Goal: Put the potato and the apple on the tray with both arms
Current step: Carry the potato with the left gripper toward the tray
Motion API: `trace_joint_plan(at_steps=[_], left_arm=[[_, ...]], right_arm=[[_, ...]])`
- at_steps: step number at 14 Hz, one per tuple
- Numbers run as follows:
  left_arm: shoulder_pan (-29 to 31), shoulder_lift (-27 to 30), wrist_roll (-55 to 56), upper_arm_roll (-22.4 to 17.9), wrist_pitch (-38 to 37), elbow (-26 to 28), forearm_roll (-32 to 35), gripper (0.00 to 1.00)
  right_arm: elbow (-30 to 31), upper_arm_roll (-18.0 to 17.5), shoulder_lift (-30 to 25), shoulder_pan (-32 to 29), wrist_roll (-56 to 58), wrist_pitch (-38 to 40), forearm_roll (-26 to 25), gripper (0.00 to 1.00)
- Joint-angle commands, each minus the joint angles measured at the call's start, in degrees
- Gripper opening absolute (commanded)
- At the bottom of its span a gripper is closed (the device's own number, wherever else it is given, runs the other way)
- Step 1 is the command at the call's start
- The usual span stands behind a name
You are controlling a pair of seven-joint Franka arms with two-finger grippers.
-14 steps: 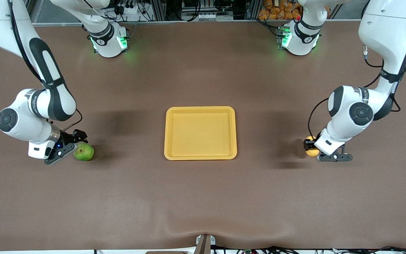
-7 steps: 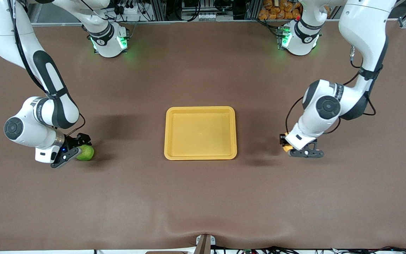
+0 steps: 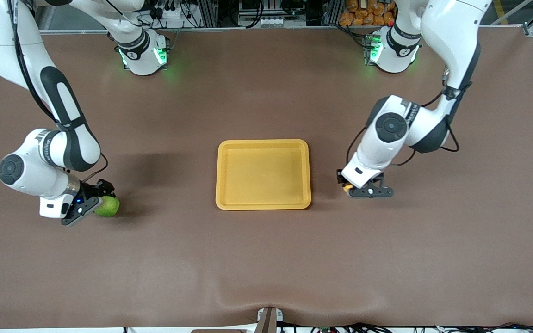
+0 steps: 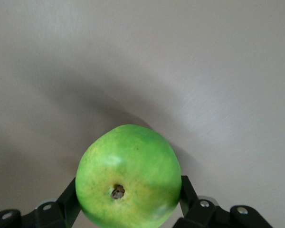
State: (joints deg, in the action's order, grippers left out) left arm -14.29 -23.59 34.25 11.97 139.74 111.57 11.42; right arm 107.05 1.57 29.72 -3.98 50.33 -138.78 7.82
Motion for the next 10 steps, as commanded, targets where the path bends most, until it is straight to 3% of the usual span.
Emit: trace_joint_plan(at_steps=[1,7,10], left_arm=[[-3.88,-1.36,6.51,-0.28,-3.85,-3.8,1.33,0.0],[-11.36,-6.46,19.17,-0.45,-7.99,-11.19,1.33,0.0],[-13.73,-8.57,19.62,-0.45,-7.99,-13.83,1.33,0.0]], right_arm=[[-3.25,-0.34,-2.11,-0.95,3.81,1.14,0.53,0.0],[-3.25,-0.52,-5.28,-0.5,4.24,1.49,0.53,0.0],[-3.43,-1.92,-6.95,-0.42,6.78,5.6,1.06,0.0]])
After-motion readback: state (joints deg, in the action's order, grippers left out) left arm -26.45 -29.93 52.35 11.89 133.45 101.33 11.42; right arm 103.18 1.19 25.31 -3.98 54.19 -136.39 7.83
